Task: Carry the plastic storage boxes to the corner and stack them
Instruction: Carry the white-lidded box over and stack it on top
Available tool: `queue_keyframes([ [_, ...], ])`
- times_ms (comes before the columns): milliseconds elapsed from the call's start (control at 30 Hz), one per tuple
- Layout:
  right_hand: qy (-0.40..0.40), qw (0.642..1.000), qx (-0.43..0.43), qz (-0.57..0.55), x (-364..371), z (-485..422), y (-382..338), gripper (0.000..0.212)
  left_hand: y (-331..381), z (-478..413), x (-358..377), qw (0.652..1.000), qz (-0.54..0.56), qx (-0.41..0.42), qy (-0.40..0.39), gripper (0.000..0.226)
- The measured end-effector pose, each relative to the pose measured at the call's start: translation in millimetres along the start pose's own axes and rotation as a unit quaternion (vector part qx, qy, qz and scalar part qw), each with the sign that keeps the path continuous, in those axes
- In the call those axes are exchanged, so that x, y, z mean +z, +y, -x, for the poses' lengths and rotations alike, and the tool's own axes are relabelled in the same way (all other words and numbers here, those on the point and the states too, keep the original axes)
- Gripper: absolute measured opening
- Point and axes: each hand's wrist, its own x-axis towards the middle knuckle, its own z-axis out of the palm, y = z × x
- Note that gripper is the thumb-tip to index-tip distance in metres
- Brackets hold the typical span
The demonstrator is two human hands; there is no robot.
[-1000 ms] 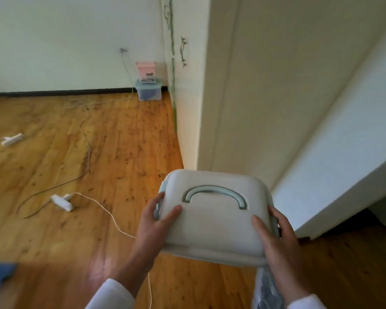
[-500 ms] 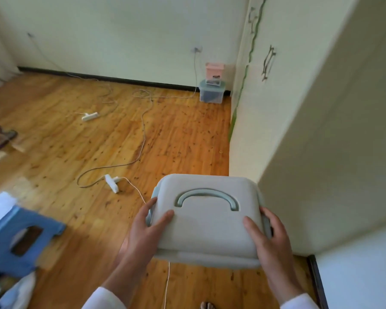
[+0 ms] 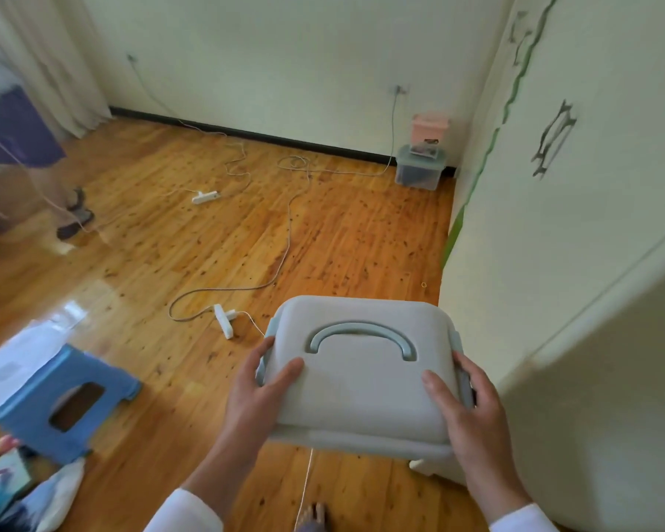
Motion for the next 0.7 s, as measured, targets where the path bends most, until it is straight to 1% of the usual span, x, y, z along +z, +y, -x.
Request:
queue_keyframes([
  [133,-0.001,1.0,0.011,0.003,22,-33,-14,0.065,13,-41,6,1.0,0.008,-0.002,-0.003,0.045],
  [267,0.017,1.0,0.014,0.013,54,-74,-29,0.064,32,-95,10,1.0,0.025,0.003,-0.015,0.049],
  [333,0.022,0.999,0.015,0.019,71,-92,-36,0.059,43,-121,9,1.0,0.019,0.014,-0.019,0.051],
  [500,0.038,0.999,0.02,0.01,115,-134,-59,0.055,74,-186,2,0.999,0.023,0.025,-0.036,0.057],
  [700,0.057,0.998,0.035,-0.001,156,-175,-80,0.056,100,-253,0,0.997,0.008,0.044,-0.056,0.056],
])
